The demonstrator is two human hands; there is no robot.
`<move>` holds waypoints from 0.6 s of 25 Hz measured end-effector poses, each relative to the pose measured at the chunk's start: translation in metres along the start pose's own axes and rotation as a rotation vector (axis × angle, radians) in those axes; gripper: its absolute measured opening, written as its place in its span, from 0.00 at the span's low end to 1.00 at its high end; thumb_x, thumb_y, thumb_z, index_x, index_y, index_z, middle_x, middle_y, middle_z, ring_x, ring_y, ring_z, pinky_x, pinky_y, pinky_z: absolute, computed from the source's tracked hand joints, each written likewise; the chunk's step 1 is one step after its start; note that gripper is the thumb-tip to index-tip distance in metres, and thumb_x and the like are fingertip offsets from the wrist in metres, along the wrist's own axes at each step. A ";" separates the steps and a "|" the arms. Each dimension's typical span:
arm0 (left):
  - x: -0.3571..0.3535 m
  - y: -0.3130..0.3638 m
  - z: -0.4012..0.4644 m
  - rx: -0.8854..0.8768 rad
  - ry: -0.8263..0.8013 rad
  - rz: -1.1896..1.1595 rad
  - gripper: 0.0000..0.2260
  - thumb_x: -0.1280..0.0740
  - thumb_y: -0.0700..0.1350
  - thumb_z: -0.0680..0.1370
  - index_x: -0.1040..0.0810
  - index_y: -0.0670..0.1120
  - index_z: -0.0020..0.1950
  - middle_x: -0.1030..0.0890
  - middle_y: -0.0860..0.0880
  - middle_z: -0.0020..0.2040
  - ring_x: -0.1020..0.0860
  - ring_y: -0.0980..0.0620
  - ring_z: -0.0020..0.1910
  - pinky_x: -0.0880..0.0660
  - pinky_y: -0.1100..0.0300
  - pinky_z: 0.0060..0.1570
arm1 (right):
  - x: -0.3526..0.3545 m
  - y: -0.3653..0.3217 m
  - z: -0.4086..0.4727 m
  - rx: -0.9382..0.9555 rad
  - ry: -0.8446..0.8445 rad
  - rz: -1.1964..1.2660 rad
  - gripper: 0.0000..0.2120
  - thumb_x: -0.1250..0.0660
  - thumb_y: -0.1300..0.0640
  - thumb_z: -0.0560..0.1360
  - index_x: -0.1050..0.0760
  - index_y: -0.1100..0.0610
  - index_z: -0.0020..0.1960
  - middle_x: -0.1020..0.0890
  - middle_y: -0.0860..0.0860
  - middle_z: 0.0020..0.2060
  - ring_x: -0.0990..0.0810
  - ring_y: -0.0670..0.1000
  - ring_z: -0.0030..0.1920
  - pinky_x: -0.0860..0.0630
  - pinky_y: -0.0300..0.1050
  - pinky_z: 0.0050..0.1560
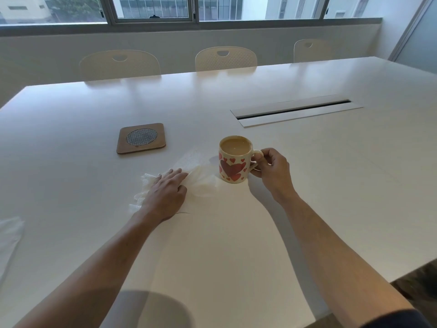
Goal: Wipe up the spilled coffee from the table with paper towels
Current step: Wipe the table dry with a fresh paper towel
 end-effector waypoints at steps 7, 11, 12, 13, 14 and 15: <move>-0.011 0.009 0.011 -0.016 -0.005 0.085 0.25 0.46 0.59 0.81 0.37 0.52 0.76 0.39 0.49 0.78 0.46 0.51 0.78 0.53 0.51 0.77 | 0.006 -0.002 0.001 -0.015 0.029 0.066 0.09 0.36 0.56 0.82 0.24 0.62 0.51 0.16 0.58 0.47 0.14 0.55 0.47 0.15 0.49 0.47; -0.019 0.013 0.026 -0.045 -0.056 0.157 0.30 0.46 0.65 0.79 0.41 0.53 0.78 0.43 0.49 0.80 0.49 0.50 0.79 0.54 0.49 0.77 | 0.012 -0.010 0.002 -0.020 0.039 0.092 0.08 0.36 0.57 0.82 0.24 0.62 0.51 0.16 0.59 0.47 0.14 0.55 0.47 0.16 0.47 0.47; -0.020 0.015 0.031 -0.053 -0.073 0.166 0.31 0.46 0.66 0.78 0.42 0.54 0.78 0.45 0.49 0.80 0.50 0.50 0.79 0.55 0.49 0.77 | 0.014 -0.011 0.002 -0.020 0.042 0.096 0.08 0.36 0.57 0.82 0.24 0.62 0.51 0.16 0.59 0.47 0.14 0.55 0.47 0.16 0.46 0.46; -0.023 0.016 0.037 -0.058 -0.091 0.180 0.31 0.47 0.66 0.78 0.43 0.54 0.78 0.46 0.49 0.80 0.51 0.50 0.79 0.56 0.49 0.77 | 0.016 -0.013 0.001 -0.020 0.046 0.102 0.08 0.36 0.57 0.82 0.24 0.62 0.51 0.16 0.59 0.47 0.14 0.55 0.47 0.16 0.46 0.46; -0.025 0.018 0.043 -0.063 -0.110 0.198 0.31 0.48 0.67 0.78 0.45 0.55 0.79 0.48 0.49 0.80 0.53 0.50 0.79 0.57 0.48 0.77 | 0.018 -0.014 0.000 -0.021 0.052 0.111 0.07 0.37 0.57 0.82 0.24 0.62 0.51 0.16 0.59 0.47 0.14 0.54 0.47 0.16 0.45 0.47; -0.027 0.020 0.049 -0.069 -0.129 0.217 0.32 0.49 0.67 0.78 0.46 0.55 0.79 0.49 0.49 0.81 0.54 0.50 0.79 0.58 0.48 0.77 | 0.020 -0.015 0.000 -0.022 0.056 0.119 0.07 0.37 0.58 0.82 0.24 0.62 0.51 0.16 0.59 0.47 0.14 0.54 0.47 0.16 0.45 0.46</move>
Point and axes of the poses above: each hand's wrist, its own z-axis towards the middle knuckle, its own x-axis out of the back of the hand, y = z × x, the point moved 5 cm from there along z, towards the middle knuckle
